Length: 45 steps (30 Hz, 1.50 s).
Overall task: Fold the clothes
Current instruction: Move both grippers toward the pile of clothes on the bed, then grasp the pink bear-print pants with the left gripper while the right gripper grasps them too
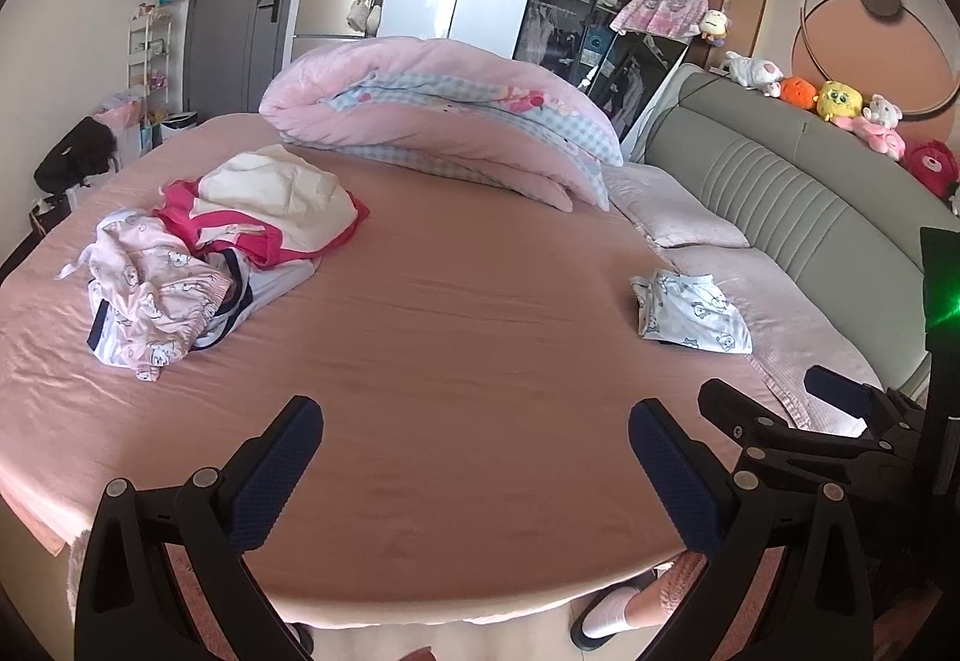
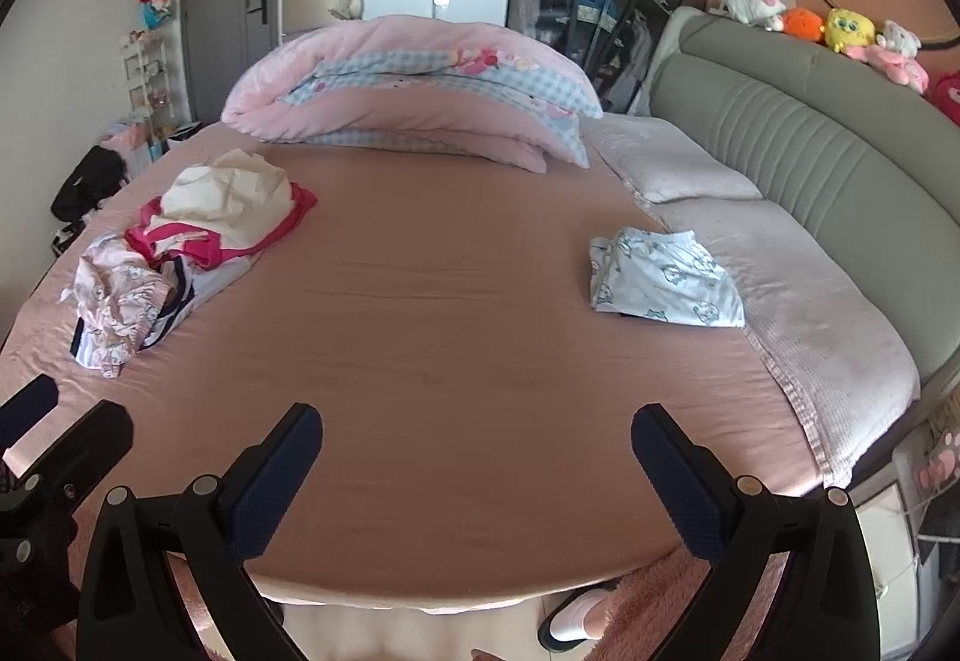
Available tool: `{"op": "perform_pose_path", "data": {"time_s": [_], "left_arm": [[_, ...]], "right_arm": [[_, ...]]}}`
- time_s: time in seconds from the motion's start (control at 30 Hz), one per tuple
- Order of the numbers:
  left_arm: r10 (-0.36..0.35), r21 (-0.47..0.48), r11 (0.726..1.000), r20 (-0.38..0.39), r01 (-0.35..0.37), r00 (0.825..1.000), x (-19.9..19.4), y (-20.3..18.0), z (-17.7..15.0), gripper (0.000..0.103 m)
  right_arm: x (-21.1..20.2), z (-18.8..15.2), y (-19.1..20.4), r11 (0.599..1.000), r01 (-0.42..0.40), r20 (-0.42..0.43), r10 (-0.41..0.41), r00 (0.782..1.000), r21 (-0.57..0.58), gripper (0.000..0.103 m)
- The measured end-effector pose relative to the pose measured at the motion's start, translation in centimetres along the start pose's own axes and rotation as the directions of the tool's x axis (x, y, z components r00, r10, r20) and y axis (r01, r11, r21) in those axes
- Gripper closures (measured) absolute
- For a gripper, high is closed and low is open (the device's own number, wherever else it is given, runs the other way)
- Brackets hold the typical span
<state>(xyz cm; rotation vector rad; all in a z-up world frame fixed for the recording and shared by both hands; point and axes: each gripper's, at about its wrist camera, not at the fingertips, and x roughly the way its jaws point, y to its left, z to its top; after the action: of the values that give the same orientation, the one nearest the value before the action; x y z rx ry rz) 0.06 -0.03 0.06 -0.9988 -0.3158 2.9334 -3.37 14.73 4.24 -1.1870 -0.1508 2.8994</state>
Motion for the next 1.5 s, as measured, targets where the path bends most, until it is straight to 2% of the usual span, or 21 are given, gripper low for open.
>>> {"op": "perform_pose_path", "data": {"time_s": [0.1,0.2,0.23,0.3,0.33,0.4,0.47,0.53,0.6,0.63,0.67,0.7,0.77,0.87,0.9,1.03,1.13,1.2,1.3,1.43,1.5], "left_arm": [[0.066,0.001,0.998,0.045,-0.066,0.997,-0.6,0.3,0.2,0.0],[0.083,-0.019,0.996,0.086,-0.082,0.993,-1.8,1.5,0.2,0.0],[0.11,-0.043,0.993,0.11,-0.105,0.988,-2.6,2.7,0.3,0.0],[0.182,-0.029,0.983,0.129,-0.18,0.975,-2.8,0.8,-0.4,0.0],[0.23,-0.039,0.973,0.146,-0.226,0.962,-3.2,-0.1,-0.9,0.0],[0.234,-0.09,0.971,0.13,-0.224,0.964,-2.8,1.0,-1.7,0.0],[0.229,-0.173,0.963,0.127,-0.206,0.965,-4.3,4.9,-2.6,0.0],[0.211,-0.22,0.957,0.09,-0.188,0.973,-4.7,10.6,-0.7,0.005],[0.201,-0.266,0.947,0.062,-0.178,0.978,-4.1,16.6,0.9,0.019],[0.211,-0.288,0.939,0.047,-0.189,0.976,-3.9,18.4,1.1,0.029],[0.222,-0.309,0.929,0.033,-0.201,0.974,-3.7,20.1,1.3,0.039],[0.233,-0.33,0.919,0.018,-0.214,0.972,-3.6,21.8,1.5,0.042],[0.24,-0.364,0.903,-0.017,-0.23,0.971,-2.1,24.9,1.5,0.045],[0.223,-0.42,0.874,-0.098,-0.243,0.97,1.2,29.2,1.1,0.052],[0.214,-0.435,0.866,-0.123,-0.246,0.969,2.6,30.2,0.8,0.053],[0.161,-0.507,0.824,-0.215,-0.251,0.963,8.7,32.9,-0.7,0.054],[0.125,-0.555,0.793,-0.256,-0.252,0.958,12.6,33.9,-1.7,0.055],[0.115,-0.567,0.787,-0.253,-0.244,0.961,14.2,34.2,-1.9,0.055],[0.123,-0.566,0.792,-0.22,-0.229,0.968,15.6,34.8,-1.2,0.055],[0.109,-0.577,0.795,-0.163,-0.185,0.981,16.6,35.9,-0.9,0.055],[0.102,-0.581,0.795,-0.157,-0.175,0.982,17.0,36.2,-1.3,0.055]], "right_arm": [[0.2,0.2,0.6,0.998,-0.032,0.002,0.032,0.999,-0.057,0.0],[0.4,0.4,1.2,0.991,-0.064,0.001,0.065,0.998,-0.115,0.0],[0.5,0.5,1.4,0.988,-0.075,0.001,0.076,0.997,-0.134,0.0],[0.7,0.6,1.8,0.981,-0.096,-0.001,0.097,0.995,-0.171,0.0],[2.1,1.0,2.3,0.975,-0.129,-0.045,0.123,0.991,-0.179,0.0],[3.9,1.5,3.1,0.966,-0.187,-0.077,0.176,0.981,-0.178,0.0],[5.0,1.4,3.8,0.951,-0.255,-0.076,0.245,0.966,-0.175,0.0],[6.3,3.3,5.9,0.929,-0.336,-0.092,0.325,0.941,-0.157,0.0],[6.9,3.1,8.8,0.894,-0.418,-0.1,0.406,0.908,-0.16,0.001],[6.8,2.9,10.3,0.876,-0.453,-0.106,0.441,0.891,-0.164,0.008],[7.2,3.2,11.8,0.861,-0.476,-0.121,0.461,0.879,-0.178,0.025],[7.7,3.3,12.7,0.842,-0.499,-0.143,0.479,0.866,-0.204,0.043],[9.1,3.8,15.2,0.804,-0.543,-0.193,0.509,0.839,-0.243,0.054],[12.0,4.5,19.6,0.751,-0.624,-0.298,0.559,0.774,-0.214,0.066],[13.1,4.6,21.1,0.74,-0.642,-0.327,0.567,0.756,-0.2,0.066],[17.7,4.7,26.4,0.761,-0.614,-0.377,0.517,0.768,-0.207,0.066],[19.9,5.9,28.5,0.773,-0.597,-0.365,0.504,0.783,-0.213,0.066],[21.5,6.5,29.9,0.768,-0.601,-0.364,0.506,0.782,-0.222,0.066],[23.8,7.6,32.3,0.752,-0.618,-0.392,0.51,0.766,-0.231,0.066],[26.7,8.7,35.5,0.76,-0.6,-0.382,0.491,0.783,-0.252,0.066],[28.1,8.7,37.1,0.753,-0.605,-0.395,0.489,0.778,-0.259,0.055]]}}
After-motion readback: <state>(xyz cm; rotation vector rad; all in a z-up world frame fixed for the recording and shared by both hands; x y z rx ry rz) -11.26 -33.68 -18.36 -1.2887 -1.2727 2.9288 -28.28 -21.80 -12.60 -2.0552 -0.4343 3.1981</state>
